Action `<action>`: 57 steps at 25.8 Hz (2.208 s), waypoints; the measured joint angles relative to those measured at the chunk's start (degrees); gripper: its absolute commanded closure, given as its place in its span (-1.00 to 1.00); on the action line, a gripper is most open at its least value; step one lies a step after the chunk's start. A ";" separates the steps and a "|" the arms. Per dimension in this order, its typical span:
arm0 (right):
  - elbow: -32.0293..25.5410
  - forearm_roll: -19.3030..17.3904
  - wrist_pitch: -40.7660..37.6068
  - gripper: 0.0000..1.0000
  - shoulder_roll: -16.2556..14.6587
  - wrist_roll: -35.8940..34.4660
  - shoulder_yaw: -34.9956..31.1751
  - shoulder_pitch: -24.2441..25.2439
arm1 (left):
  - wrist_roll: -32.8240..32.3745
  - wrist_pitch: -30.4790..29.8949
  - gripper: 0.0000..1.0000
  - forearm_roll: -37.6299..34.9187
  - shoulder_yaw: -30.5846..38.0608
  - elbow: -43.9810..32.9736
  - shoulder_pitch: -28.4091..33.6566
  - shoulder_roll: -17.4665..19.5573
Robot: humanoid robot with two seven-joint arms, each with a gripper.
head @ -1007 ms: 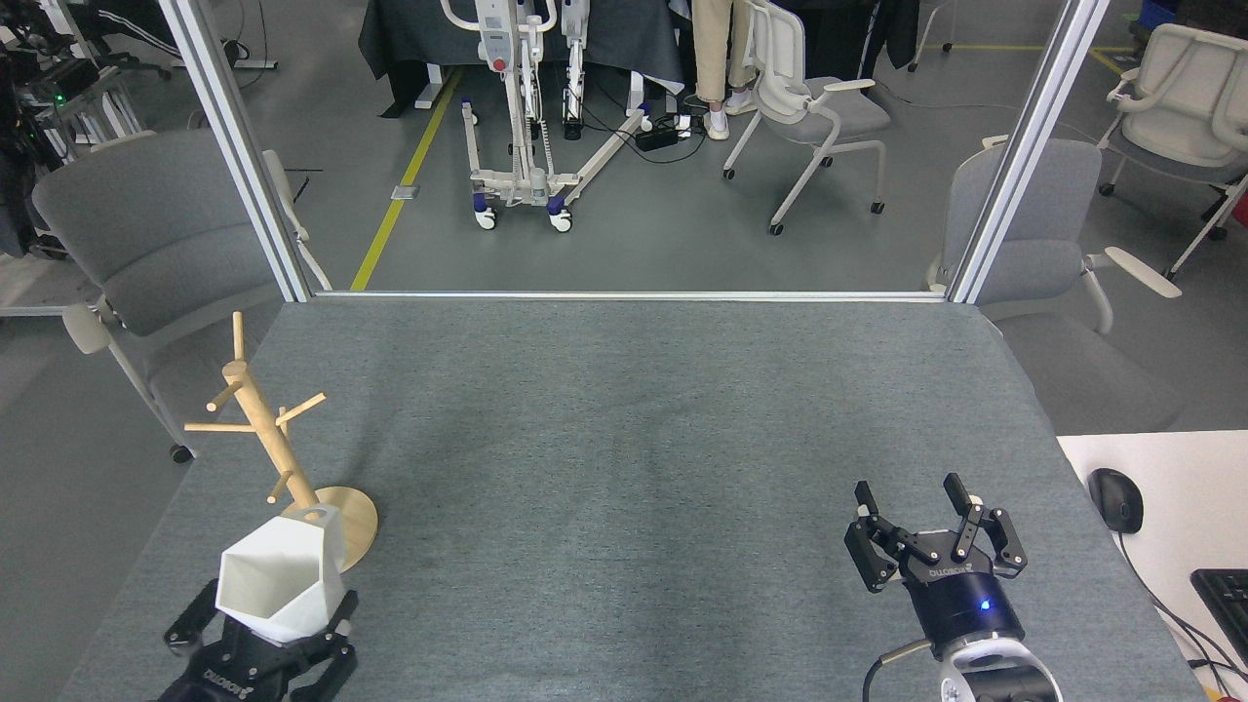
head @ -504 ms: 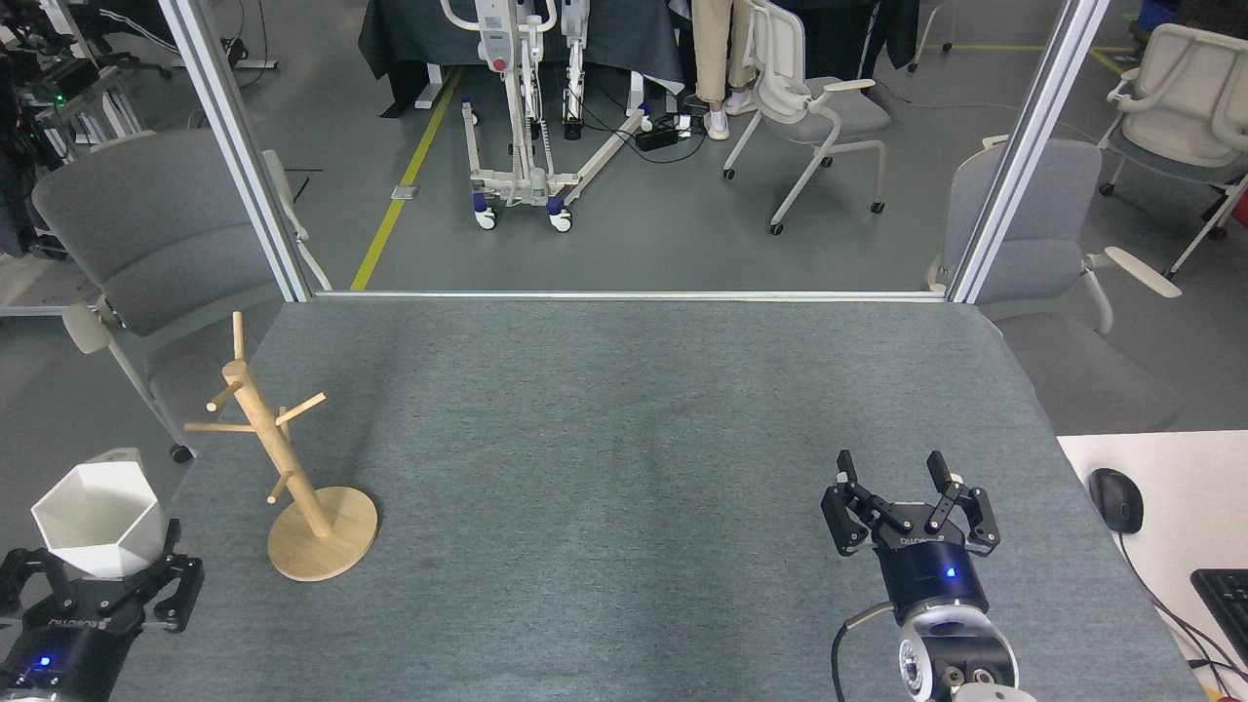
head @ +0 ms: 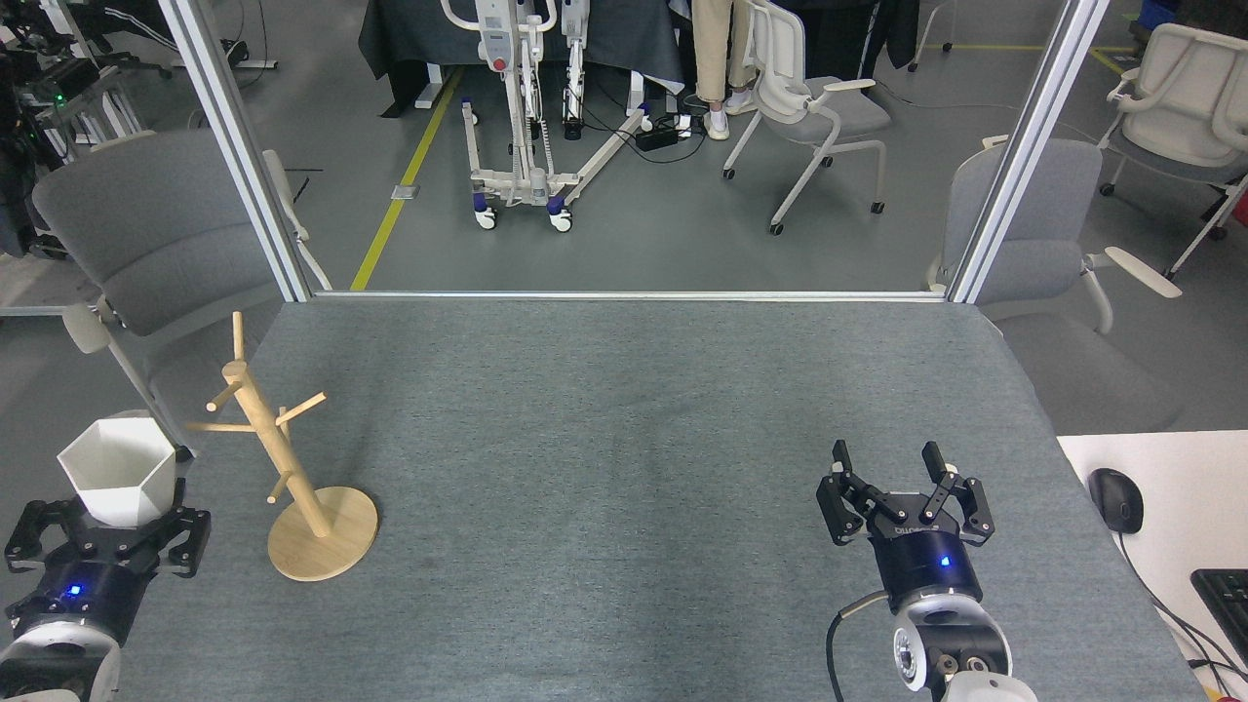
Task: Hang cup on storage rack
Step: 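Bring the cup toward a rack peg and hook its handle on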
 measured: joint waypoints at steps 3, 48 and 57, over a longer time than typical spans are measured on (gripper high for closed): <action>0.09 0.08 -0.11 -0.98 0.23 0.11 -0.03 0.10 | -1.03 0.02 1.00 -0.64 -0.14 0.07 -0.44 -0.08; 2.30 0.57 0.27 -0.99 0.53 0.03 -0.53 1.56 | -3.34 1.64 -0.92 -7.39 -6.12 -2.14 -0.58 -2.19; 2.25 0.66 0.27 -0.99 0.19 0.13 -0.46 1.73 | -2.82 2.47 -0.96 -7.17 -6.13 -1.09 -0.64 -3.42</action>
